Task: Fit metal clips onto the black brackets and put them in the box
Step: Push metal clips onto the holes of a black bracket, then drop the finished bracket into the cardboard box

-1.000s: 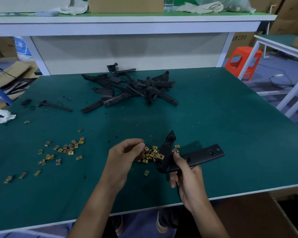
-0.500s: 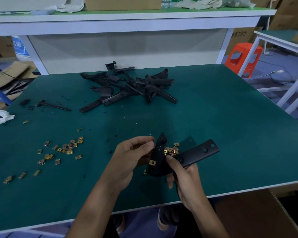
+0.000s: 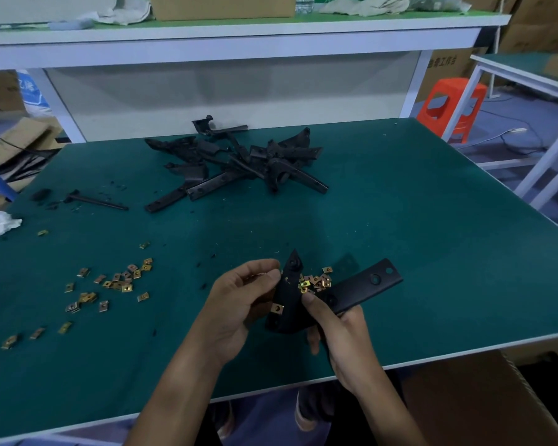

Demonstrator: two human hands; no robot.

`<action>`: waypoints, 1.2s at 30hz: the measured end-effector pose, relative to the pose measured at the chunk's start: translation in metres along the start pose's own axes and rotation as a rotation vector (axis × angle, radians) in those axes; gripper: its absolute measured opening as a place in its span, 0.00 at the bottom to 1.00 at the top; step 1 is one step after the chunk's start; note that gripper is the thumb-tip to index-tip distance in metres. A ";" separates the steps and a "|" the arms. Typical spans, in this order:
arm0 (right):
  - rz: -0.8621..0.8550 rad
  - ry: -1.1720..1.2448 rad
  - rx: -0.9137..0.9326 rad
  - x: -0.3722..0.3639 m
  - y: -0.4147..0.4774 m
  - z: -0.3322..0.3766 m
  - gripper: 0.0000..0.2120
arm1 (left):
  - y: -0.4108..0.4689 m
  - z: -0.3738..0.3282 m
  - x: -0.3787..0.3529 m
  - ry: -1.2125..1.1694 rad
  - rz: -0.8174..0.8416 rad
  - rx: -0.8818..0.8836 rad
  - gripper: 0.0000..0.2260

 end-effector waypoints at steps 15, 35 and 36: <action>0.008 -0.020 -0.007 0.001 -0.002 -0.002 0.21 | -0.003 -0.008 -0.001 0.099 -0.010 -0.059 0.05; -0.029 -0.048 -0.008 0.000 -0.010 0.010 0.18 | -0.002 -0.023 -0.010 0.525 0.049 -0.162 0.07; -0.036 -0.045 -0.016 0.002 -0.015 0.014 0.16 | -0.002 -0.023 -0.012 0.556 0.028 -0.179 0.07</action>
Point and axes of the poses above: each hand's wrist, its own y-axis towards the middle knuckle, its own x-axis out of the back of the hand, z = x × y, the point moved 10 cm from there along y, towards the middle knuckle, and after that the axes turned 10 degrees about y, right-handed, at the moved point
